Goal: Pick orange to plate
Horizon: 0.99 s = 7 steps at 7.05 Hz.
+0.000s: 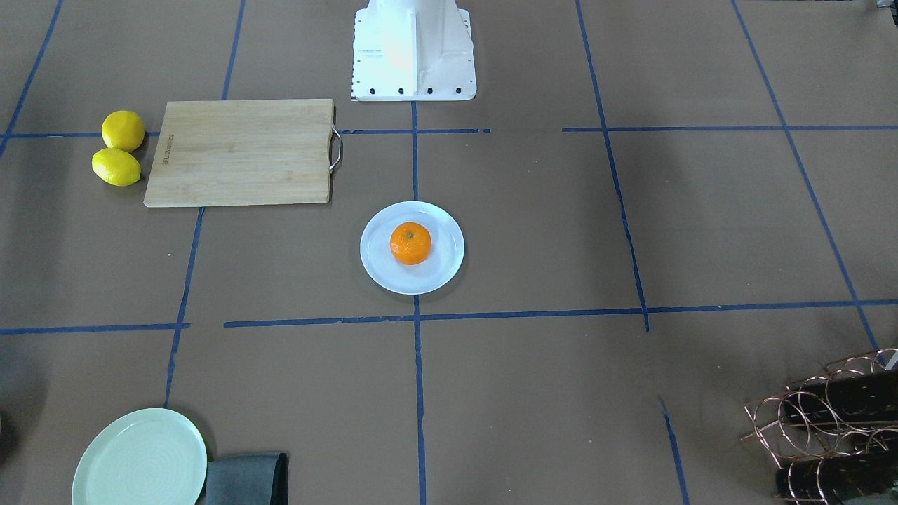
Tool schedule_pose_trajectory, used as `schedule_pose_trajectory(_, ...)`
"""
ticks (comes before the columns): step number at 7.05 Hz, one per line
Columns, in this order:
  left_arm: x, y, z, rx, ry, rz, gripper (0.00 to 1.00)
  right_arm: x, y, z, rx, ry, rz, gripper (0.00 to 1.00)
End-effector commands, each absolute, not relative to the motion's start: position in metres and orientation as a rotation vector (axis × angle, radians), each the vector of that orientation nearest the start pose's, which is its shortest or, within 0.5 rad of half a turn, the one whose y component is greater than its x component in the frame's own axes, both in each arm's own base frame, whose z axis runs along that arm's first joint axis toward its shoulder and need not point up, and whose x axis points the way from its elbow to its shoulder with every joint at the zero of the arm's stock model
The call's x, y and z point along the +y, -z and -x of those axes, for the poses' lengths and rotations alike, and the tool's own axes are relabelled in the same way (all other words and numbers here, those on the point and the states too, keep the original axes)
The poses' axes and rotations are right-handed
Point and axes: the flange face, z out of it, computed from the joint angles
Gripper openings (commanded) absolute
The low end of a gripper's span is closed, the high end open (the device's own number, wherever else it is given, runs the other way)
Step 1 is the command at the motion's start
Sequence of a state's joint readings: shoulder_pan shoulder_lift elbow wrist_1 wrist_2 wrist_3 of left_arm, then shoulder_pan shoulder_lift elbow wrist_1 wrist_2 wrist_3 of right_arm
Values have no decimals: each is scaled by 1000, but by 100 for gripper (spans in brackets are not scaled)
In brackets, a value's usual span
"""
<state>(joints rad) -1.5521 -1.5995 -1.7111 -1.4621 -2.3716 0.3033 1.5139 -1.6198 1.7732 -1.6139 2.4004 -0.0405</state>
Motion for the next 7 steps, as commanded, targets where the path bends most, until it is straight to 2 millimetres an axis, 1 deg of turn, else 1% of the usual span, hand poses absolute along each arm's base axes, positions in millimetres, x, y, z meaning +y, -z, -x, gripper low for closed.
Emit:
schedule_pose_trajectory(1,-503,-585,52,791,-331,-172,100,-469,-587,-33,-832,127,-86,100)
schedule_pose_trajectory(5,-504,-583,50,791,-336,-176,100,-469,-589,-33,-829,122,-81,100)
schedule_pose_trajectory(7,-507,-583,49,786,-352,-210,100,-469,-589,-33,-829,121,-80,100)
